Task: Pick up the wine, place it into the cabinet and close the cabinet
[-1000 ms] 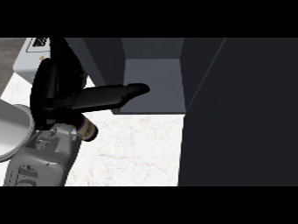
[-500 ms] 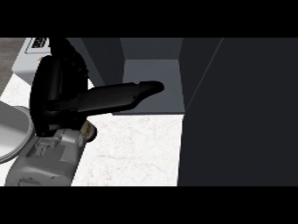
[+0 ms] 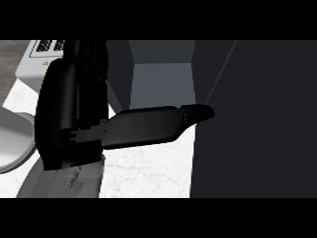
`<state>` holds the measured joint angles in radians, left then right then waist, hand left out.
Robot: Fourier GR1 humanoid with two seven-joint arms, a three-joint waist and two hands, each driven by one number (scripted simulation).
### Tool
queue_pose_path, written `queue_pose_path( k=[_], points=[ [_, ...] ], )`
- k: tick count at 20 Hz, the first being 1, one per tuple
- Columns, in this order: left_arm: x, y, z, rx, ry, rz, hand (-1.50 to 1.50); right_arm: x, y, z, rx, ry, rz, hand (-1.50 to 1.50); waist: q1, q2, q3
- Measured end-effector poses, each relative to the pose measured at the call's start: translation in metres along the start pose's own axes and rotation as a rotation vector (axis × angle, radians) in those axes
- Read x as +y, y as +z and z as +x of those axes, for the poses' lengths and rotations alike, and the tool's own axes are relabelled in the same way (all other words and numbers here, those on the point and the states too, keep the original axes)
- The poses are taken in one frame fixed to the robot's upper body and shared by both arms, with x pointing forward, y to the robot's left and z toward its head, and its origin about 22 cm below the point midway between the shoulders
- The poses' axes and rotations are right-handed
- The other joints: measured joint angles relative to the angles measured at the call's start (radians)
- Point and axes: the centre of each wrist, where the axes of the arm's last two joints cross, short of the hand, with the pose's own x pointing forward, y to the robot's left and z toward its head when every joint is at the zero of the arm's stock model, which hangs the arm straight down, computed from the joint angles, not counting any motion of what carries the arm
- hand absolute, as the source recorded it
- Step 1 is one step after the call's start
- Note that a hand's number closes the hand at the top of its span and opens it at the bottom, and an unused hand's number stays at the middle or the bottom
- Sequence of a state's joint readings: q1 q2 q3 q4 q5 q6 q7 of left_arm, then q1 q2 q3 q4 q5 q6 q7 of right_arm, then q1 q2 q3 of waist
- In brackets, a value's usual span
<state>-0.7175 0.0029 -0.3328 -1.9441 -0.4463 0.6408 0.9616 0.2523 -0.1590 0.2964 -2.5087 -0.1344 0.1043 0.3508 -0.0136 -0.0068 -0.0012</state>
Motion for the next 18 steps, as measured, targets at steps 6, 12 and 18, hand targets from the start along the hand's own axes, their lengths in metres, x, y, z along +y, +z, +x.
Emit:
queue_pose_path(
  k=[6,12,18],
  points=[
    [0.014,0.006,0.007,-0.001,-0.007,0.036,-1.50,0.003,-0.004,0.005,0.005,-0.001,-0.002,-1.50,0.006,0.000,0.001],
    [0.038,0.003,0.014,-0.017,-0.036,0.088,-1.50,0.005,-0.005,0.005,0.009,-0.003,-0.005,-1.50,0.007,0.001,0.001],
    [0.064,0.001,0.012,-0.011,-0.070,0.139,-1.50,0.003,-0.004,0.005,0.007,0.014,-0.011,-1.50,0.006,0.002,0.001]
  ],
)
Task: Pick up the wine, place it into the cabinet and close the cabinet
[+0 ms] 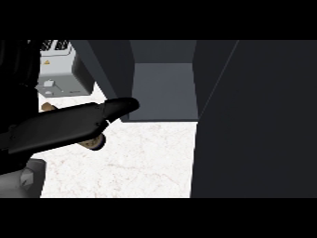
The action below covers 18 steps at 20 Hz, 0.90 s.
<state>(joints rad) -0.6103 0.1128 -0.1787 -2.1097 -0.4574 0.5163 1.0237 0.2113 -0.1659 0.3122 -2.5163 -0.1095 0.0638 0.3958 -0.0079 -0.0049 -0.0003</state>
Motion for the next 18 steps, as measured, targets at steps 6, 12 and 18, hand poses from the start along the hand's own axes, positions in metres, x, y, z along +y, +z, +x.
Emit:
queue_pose_path(
  k=[6,12,18],
  points=[
    [0.025,-0.005,-0.005,0.017,-0.023,0.043,-1.50,-0.001,0.000,0.001,0.002,0.011,0.006,-1.50,-0.001,0.001,0.000],
    [0.050,-0.004,-0.018,0.064,-0.044,0.067,-1.50,0.000,-0.005,0.005,-0.001,0.009,-0.001,-1.50,0.001,0.002,-0.001],
    [0.066,0.000,-0.042,0.104,-0.047,0.081,-1.50,0.000,-0.008,0.007,-0.008,0.010,-0.003,-1.50,-0.001,0.002,-0.001]
  ],
)
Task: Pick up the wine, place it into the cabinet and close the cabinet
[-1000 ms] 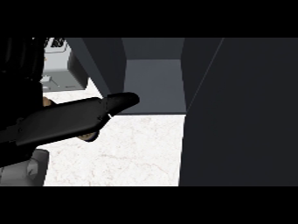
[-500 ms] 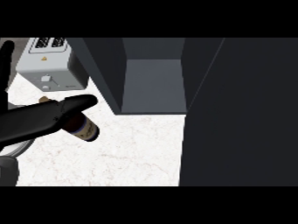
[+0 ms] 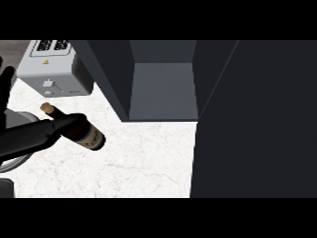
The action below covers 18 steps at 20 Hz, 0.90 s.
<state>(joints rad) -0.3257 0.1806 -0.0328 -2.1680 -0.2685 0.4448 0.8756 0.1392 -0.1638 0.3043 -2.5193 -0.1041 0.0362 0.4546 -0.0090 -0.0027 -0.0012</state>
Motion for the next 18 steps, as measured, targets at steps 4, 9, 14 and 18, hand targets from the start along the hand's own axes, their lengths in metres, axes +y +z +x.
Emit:
queue_pose_path(
  k=[4,9,14,18],
  points=[
    [0.010,-0.005,-0.020,0.039,-0.003,0.013,-1.50,0.004,0.000,0.000,0.008,-0.017,0.015,-1.50,-0.003,0.000,0.000],
    [0.020,-0.008,-0.051,0.074,-0.019,0.001,-1.50,0.005,0.000,0.000,0.012,-0.014,0.018,-1.50,-0.004,0.000,0.000],
    [0.028,-0.014,-0.081,0.097,-0.019,-0.014,-1.50,0.006,-0.003,0.002,0.000,-0.018,0.017,-1.50,-0.004,0.001,0.000],
    [0.038,-0.020,-0.104,0.116,-0.030,-0.011,-1.50,0.005,-0.004,0.004,0.003,-0.010,0.010,-1.50,-0.006,0.000,0.000]
  ],
)
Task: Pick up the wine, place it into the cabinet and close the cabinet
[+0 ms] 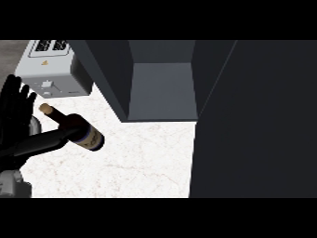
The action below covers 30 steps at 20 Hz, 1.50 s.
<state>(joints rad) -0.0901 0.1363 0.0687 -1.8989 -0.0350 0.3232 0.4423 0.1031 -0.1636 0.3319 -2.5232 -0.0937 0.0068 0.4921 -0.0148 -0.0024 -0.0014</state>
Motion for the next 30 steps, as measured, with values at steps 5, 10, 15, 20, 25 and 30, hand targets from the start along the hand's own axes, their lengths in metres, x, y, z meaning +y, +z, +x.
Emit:
queue_pose_path(
  k=[5,10,15,20,25,30],
  points=[
    [0.004,-0.003,-0.028,0.022,-0.013,0.009,-1.50,0.001,0.002,-0.002,0.006,-0.006,0.000,-1.50,-0.001,-0.001,0.000],
    [0.013,-0.014,-0.054,0.046,-0.024,0.029,-1.50,0.003,0.004,-0.003,0.012,-0.008,0.012,-1.50,-0.004,0.000,0.000],
    [0.021,-0.023,-0.075,0.072,-0.029,0.029,-1.50,0.001,0.005,-0.002,0.012,0.006,0.005,-1.50,-0.005,0.000,0.001],
    [0.031,-0.025,-0.098,0.100,-0.019,0.015,-1.50,-0.001,0.006,-0.003,0.015,0.016,-0.001,-1.50,-0.004,0.000,0.001],
    [0.027,-0.024,-0.123,0.113,0.000,-0.011,-1.50,-0.002,0.004,-0.001,0.005,0.019,-0.003,-1.50,-0.004,0.001,0.000],
    [0.025,-0.018,-0.147,0.130,0.008,-0.029,-1.50,0.000,0.004,-0.003,0.001,0.009,0.004,-1.50,-0.003,0.000,0.001]
  ],
)
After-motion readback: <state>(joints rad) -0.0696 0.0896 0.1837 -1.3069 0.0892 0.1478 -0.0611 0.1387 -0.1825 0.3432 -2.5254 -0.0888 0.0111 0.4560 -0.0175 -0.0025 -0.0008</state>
